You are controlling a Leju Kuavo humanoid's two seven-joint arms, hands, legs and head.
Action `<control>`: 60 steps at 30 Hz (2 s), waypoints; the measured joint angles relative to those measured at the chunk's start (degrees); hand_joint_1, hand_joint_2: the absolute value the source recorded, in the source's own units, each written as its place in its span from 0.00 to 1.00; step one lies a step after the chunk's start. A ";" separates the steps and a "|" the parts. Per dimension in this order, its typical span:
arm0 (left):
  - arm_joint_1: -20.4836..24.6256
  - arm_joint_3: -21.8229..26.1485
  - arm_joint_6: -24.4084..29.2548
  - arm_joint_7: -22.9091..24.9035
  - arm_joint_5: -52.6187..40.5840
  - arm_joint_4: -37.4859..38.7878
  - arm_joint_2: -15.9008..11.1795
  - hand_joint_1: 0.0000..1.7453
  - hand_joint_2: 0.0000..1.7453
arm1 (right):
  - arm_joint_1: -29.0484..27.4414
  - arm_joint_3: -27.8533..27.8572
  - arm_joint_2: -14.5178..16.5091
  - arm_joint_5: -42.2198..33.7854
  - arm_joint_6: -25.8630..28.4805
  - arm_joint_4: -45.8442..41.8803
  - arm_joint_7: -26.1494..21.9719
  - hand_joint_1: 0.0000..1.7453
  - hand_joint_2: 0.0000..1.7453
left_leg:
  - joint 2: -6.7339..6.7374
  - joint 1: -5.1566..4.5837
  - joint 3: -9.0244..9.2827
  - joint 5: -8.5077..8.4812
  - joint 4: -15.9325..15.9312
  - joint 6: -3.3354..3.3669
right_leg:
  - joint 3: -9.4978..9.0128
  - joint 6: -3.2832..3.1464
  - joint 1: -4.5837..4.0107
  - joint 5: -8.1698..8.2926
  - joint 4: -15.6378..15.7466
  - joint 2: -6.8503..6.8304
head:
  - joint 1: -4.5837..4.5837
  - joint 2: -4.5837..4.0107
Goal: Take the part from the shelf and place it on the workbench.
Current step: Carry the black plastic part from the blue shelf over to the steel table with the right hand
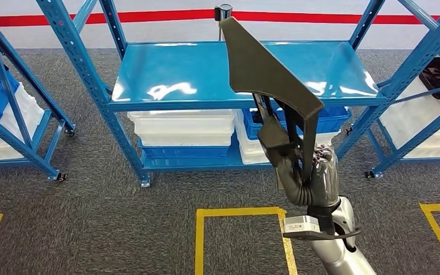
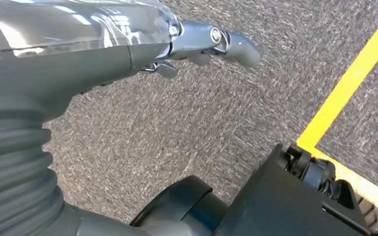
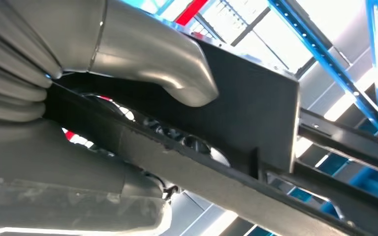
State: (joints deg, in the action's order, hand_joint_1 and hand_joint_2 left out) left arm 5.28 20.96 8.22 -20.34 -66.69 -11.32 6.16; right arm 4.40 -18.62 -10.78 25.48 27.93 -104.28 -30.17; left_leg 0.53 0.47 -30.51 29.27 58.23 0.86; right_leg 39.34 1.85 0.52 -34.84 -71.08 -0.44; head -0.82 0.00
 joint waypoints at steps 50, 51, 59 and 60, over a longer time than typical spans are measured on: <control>0.00 -0.87 -1.52 -5.79 0.70 -0.02 -0.62 0.00 1.00 | -0.22 -0.36 0.94 -2.42 -3.36 -0.36 0.25 1.00 1.00 | -1.27 -0.39 -3.52 3.56 12.12 -2.47 | -7.82 -2.08 0.19 6.04 12.49 1.92 | -0.77 0.00; -0.34 -0.87 -1.89 -5.91 0.87 0.01 -0.84 0.00 1.00 | 0.33 -0.85 1.44 -1.70 -3.38 -0.11 0.69 1.00 1.00 | -2.46 -0.31 -1.43 2.05 8.27 -2.38 | -7.66 -1.98 0.16 6.08 12.30 2.44 | -0.89 0.00; -0.53 -1.04 -5.22 -5.09 -0.40 0.09 -1.13 0.00 1.00 | 2.51 -3.48 3.04 3.33 -3.07 1.72 3.69 1.00 1.00 | -1.77 0.12 0.80 0.99 0.26 -0.68 | -3.53 0.20 -0.27 4.18 7.68 2.68 | -0.44 0.00; -0.51 -1.04 -5.39 -4.83 -0.35 0.07 -1.15 0.00 1.00 | 2.51 -3.67 3.04 3.69 -3.06 1.79 3.97 1.00 1.00 | -1.12 0.07 0.61 0.85 0.24 -0.50 | -2.04 0.32 -0.25 2.49 4.41 1.82 | 0.03 0.00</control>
State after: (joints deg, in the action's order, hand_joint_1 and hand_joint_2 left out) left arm 4.77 19.92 2.83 -25.17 -67.04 -11.25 5.01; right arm 6.91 -22.28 -7.73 29.17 24.87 -102.49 -26.21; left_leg -0.59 0.53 -29.90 30.12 58.47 0.35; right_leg 37.31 2.17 0.27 -32.36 -66.67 1.38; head -0.80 0.00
